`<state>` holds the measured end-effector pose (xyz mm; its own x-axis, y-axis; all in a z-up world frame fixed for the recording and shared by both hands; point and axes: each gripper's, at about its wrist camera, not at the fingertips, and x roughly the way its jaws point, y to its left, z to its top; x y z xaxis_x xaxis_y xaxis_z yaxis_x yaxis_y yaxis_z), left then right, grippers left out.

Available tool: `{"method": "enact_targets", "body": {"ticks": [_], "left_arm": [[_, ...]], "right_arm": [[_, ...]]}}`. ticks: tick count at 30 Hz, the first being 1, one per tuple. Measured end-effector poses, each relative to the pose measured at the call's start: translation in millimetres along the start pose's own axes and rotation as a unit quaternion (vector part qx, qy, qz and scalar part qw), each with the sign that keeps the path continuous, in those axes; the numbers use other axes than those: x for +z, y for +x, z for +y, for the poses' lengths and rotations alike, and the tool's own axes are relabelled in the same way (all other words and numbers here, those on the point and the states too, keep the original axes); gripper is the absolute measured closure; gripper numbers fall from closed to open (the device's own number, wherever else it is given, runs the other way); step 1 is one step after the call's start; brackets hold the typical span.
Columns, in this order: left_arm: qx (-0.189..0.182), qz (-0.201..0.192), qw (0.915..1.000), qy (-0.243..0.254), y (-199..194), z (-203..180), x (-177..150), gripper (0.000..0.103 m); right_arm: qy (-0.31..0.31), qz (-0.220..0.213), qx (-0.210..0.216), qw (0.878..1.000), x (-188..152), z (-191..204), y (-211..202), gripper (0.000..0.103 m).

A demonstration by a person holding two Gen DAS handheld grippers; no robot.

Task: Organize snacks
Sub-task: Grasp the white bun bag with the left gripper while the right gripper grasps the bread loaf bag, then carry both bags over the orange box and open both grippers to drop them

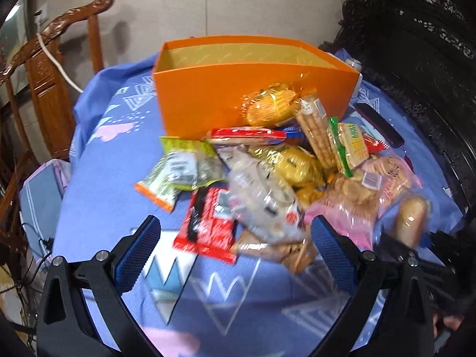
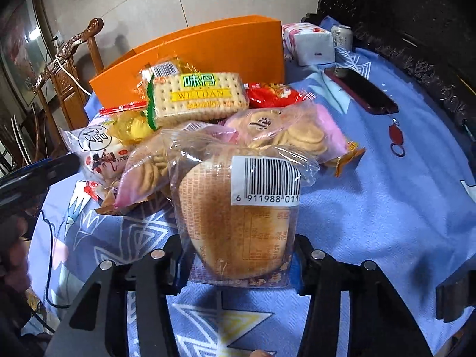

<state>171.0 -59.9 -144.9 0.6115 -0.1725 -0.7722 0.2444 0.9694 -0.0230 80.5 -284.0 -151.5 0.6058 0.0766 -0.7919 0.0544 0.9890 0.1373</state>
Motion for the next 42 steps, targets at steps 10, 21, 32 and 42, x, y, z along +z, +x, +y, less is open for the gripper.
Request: {"method": "enact_targets", "body": {"ticks": [10, 21, 32, 42], "left_arm": [[-0.03, 0.013, 0.9994, -0.016, 49.3, -5.8, 6.8, 0.009], [-0.066, -0.018, 0.9976, 0.015, 45.2, -8.4, -4.0, 0.055], [-0.086, -0.048, 0.995, 0.013, 5.8, 13.3, -1.9, 0.057], [-0.11, -0.122, 0.9864, -0.011, -53.2, 41.6, 54.2, 0.057]], "right_arm": [[0.005, -0.009, -0.01, 1.0, 6.2, -8.2, -11.8, 0.051], [0.004, -0.015, -0.013, 1.0, 15.6, -9.2, -12.8, 0.051], [-0.012, -0.023, -0.004, 1.0, 24.9, -2.6, -30.5, 0.052], [-0.005, -0.1, 0.032, 0.994, 95.0, 7.8, -68.2, 0.052]]}}
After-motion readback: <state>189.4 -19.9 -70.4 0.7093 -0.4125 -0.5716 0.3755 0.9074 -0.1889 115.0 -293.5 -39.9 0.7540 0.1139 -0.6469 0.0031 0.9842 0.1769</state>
